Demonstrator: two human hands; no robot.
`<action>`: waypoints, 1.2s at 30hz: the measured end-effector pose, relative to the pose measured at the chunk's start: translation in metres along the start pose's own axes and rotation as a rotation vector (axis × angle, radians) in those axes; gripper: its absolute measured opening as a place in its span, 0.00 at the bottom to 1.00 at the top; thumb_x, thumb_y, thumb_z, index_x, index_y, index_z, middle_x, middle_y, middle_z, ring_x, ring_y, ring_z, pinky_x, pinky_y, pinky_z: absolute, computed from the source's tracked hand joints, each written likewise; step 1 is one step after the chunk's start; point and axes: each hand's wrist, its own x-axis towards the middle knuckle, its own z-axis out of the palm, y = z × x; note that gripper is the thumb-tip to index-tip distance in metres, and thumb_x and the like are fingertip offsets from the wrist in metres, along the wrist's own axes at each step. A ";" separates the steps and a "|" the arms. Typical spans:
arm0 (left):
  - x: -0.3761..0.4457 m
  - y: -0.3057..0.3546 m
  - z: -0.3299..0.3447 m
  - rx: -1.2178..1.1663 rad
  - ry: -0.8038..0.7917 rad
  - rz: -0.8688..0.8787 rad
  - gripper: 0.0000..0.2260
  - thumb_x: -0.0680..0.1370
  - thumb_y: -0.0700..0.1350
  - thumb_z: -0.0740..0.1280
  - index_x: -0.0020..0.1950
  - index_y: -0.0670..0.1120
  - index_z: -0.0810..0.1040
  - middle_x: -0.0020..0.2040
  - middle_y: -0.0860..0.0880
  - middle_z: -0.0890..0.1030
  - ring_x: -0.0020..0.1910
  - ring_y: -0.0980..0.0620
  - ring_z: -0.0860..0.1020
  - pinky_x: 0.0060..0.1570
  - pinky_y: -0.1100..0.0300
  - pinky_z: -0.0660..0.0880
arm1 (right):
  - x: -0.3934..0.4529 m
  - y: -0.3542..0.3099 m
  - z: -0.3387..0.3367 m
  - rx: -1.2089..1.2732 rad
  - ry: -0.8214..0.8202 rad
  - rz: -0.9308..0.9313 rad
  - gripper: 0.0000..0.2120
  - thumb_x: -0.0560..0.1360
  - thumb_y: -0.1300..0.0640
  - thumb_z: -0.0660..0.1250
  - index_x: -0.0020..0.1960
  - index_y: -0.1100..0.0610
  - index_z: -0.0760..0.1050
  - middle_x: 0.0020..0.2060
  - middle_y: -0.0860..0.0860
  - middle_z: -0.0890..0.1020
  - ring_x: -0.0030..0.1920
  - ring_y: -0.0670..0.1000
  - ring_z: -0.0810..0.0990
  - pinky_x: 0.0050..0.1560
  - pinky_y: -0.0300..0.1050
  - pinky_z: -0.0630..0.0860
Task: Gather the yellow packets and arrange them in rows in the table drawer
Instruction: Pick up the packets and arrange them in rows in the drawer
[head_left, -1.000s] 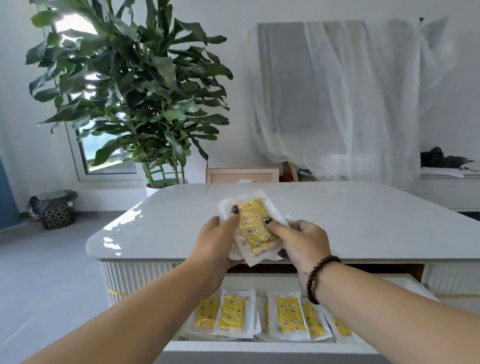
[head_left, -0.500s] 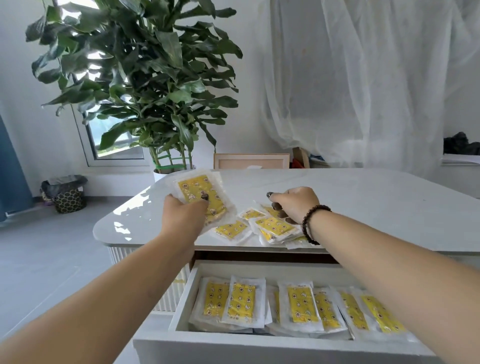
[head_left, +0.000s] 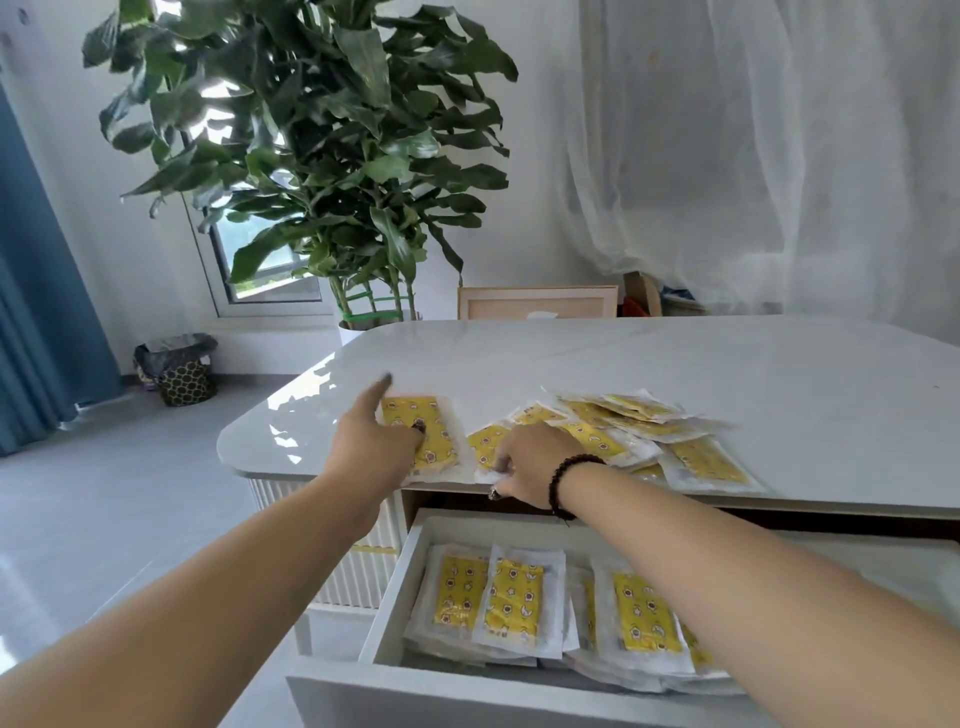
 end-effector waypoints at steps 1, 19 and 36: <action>0.000 -0.002 0.000 0.027 -0.008 0.001 0.23 0.78 0.34 0.63 0.67 0.57 0.73 0.47 0.49 0.78 0.44 0.45 0.81 0.51 0.47 0.80 | 0.002 0.001 -0.001 0.044 0.009 0.002 0.10 0.75 0.54 0.67 0.51 0.58 0.83 0.52 0.52 0.84 0.51 0.54 0.81 0.53 0.47 0.79; -0.008 -0.003 -0.011 -0.295 -0.275 -0.440 0.30 0.79 0.61 0.59 0.50 0.32 0.79 0.49 0.33 0.82 0.41 0.38 0.83 0.28 0.51 0.81 | -0.035 -0.013 -0.041 0.956 -0.058 -0.105 0.02 0.73 0.63 0.71 0.43 0.58 0.80 0.42 0.54 0.83 0.43 0.49 0.80 0.53 0.47 0.80; -0.016 -0.003 0.001 -0.071 -0.220 -0.221 0.04 0.77 0.36 0.67 0.49 0.36 0.77 0.45 0.37 0.83 0.34 0.45 0.84 0.26 0.58 0.80 | -0.027 0.076 -0.060 0.471 0.364 0.190 0.08 0.73 0.57 0.70 0.52 0.56 0.81 0.49 0.51 0.83 0.50 0.49 0.79 0.51 0.38 0.73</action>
